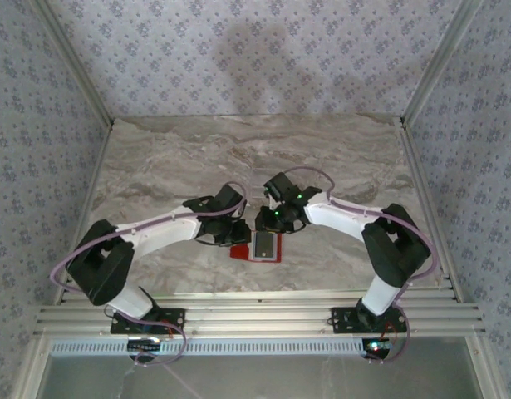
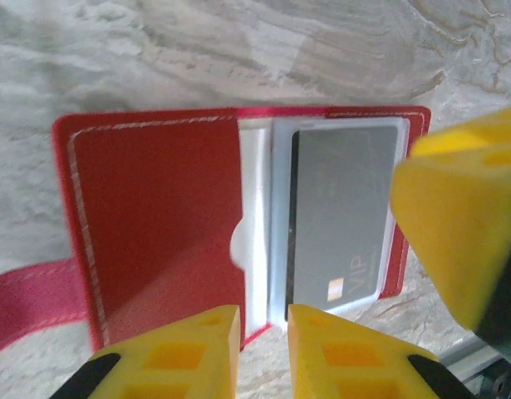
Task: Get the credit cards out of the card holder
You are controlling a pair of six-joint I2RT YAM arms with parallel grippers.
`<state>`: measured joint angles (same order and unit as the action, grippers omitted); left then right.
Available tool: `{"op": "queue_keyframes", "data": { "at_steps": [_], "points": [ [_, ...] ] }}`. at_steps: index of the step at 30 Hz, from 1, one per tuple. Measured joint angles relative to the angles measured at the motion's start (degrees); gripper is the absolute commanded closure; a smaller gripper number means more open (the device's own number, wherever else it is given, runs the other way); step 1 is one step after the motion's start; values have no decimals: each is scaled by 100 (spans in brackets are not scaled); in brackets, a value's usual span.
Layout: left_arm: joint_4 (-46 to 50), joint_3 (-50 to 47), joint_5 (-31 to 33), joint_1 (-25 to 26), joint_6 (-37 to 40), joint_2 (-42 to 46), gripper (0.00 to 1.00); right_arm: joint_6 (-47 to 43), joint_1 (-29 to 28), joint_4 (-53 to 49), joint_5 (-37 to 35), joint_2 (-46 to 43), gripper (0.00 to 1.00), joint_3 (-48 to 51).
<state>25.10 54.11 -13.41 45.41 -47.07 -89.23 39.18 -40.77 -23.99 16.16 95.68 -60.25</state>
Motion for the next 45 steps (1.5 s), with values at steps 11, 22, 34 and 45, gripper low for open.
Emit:
{"op": "queue_keyframes", "data": {
  "at_steps": [11,22,34,45],
  "points": [
    [-1086,-142,-529,-63,-68,-389,77,-61,116,-118,-138,-291,64,675],
    [-2135,-935,-907,-247,-247,-546,76,-61,116,188,-35,-105,63,776],
    [-2649,-1222,-1010,-286,-319,-546,74,-63,177,291,20,13,67,837],
    [-1471,-557,-61,153,376,-553,72,-63,188,321,42,13,67,863]
  ]
}}
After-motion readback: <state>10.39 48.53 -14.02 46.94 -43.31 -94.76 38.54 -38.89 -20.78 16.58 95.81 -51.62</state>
